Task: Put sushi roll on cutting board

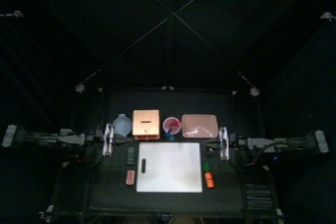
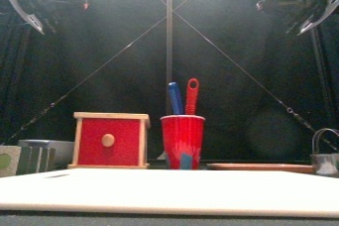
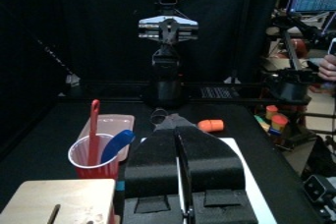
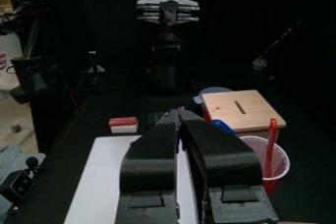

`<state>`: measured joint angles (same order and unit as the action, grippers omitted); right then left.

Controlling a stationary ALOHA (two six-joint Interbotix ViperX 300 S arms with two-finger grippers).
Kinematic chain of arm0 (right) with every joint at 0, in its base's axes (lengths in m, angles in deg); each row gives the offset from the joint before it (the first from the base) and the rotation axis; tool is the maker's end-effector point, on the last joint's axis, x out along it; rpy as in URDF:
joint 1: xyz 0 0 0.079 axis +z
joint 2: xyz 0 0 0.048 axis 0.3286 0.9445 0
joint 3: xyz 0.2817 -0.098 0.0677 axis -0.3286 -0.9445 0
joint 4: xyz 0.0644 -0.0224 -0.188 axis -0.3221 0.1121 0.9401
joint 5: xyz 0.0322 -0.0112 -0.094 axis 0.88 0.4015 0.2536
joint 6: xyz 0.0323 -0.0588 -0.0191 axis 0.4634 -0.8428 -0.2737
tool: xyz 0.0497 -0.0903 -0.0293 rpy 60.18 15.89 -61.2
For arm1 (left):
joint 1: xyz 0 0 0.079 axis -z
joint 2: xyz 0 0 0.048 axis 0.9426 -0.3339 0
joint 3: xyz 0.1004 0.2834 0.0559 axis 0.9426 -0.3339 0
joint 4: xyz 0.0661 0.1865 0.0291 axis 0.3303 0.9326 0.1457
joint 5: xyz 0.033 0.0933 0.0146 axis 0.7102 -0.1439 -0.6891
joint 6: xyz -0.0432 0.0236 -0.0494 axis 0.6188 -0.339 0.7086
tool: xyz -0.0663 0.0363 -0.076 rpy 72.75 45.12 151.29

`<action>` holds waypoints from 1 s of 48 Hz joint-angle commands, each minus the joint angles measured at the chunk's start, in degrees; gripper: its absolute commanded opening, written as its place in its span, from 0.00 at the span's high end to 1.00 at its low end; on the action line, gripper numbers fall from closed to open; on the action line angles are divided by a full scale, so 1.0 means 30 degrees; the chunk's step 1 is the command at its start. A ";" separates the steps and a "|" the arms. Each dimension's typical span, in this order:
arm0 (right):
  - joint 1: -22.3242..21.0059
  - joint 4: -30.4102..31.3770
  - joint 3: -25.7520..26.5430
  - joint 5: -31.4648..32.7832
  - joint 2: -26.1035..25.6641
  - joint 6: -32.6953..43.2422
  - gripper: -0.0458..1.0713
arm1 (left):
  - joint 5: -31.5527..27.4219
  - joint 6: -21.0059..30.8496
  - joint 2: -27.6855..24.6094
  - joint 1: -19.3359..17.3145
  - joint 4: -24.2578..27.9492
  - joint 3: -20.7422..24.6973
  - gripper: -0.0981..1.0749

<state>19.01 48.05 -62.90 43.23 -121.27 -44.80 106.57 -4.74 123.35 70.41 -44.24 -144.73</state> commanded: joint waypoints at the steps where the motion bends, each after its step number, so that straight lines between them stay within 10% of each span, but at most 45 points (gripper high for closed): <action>1: 0.0146 -0.0059 0.0029 -0.0029 0.0293 0.0146 0.89 | 0.0410 0.0117 -0.0381 0.0000 -0.0381 0.0029 0.84; 18: 0.0176 -0.0439 -0.0029 0.1494 0.1846 0.1992 0.93 | -0.1260 0.0234 -0.0498 0.0439 -0.5596 -0.0293 0.86; 48: 0.0146 -0.0527 0.0000 0.1699 0.2637 0.2285 0.93 | -0.6182 0.0410 -0.1172 0.0264 -1.6699 -0.1260 0.20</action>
<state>19.45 46.56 -63.69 48.60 -113.54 -38.03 87.93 -3.60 120.97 71.55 -91.52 -148.69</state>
